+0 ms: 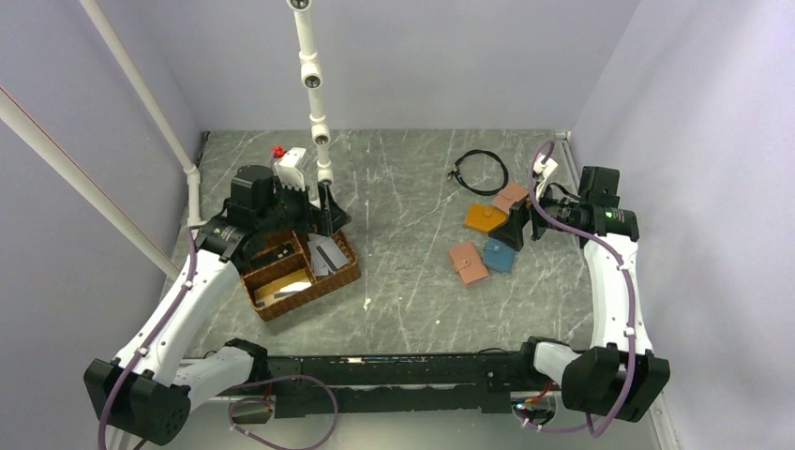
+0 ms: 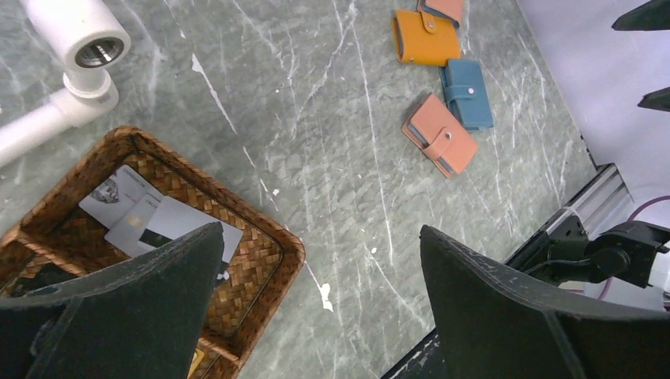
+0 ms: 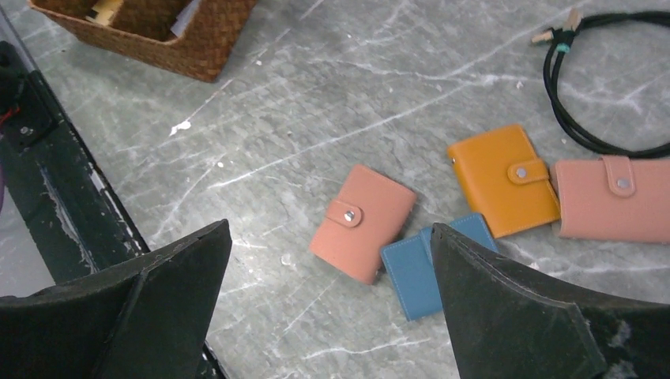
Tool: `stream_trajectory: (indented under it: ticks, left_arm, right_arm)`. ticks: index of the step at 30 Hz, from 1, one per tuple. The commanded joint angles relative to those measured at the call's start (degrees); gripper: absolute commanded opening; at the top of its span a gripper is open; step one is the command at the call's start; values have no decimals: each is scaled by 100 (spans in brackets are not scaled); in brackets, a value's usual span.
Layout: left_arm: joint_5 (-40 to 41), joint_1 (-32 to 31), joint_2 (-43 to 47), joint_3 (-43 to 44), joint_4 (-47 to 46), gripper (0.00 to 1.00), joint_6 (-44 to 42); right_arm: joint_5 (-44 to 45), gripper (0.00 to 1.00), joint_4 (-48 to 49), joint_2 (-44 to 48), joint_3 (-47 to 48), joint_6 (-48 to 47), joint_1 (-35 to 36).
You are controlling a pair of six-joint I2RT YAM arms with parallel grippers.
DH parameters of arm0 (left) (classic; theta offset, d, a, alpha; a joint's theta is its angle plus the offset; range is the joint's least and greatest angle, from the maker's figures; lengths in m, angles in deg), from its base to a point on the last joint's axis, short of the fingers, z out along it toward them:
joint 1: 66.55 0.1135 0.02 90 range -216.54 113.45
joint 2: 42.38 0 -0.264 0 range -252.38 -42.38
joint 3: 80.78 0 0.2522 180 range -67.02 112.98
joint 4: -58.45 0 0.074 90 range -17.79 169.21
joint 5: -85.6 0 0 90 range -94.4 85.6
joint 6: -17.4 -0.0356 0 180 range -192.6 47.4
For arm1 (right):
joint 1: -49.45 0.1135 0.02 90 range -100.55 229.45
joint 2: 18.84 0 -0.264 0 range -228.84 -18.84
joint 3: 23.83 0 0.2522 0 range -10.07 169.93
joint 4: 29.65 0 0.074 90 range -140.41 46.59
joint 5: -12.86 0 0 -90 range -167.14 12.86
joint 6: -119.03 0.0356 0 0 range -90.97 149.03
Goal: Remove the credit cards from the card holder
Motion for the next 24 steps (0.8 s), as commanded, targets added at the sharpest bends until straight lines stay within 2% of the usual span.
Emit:
stream_trajectory:
  ticks: [1, 7, 13, 16, 21, 24]
  left_arm:
    - [-186, -31, 2, 49, -629, 99, 467]
    - [-38, -136, -386, 228, -343, 99, 1121]
    - [49, -434, -868, 352, -671, 98, 1534]
    - [184, -630, -1243, 577, -763, 96, 1614]
    - [225, -926, -1841, 969, -859, 95, 1602]
    - [27, -986, -2154, 1118, -978, 94, 1643]
  right_arm:
    - [555, 100, 372, -292, -112, 163, 4]
    - [1350, 100, 622, -851, -116, 330, 261]
    - [2163, 100, 1021, -1442, -323, 832, 584]
    - [2515, 100, 1427, -1547, -553, 1298, 463]
    - [2523, 99, 1693, -1680, -804, 1704, 65]
    - [2411, 94, 1674, -2018, -775, 1830, -71]
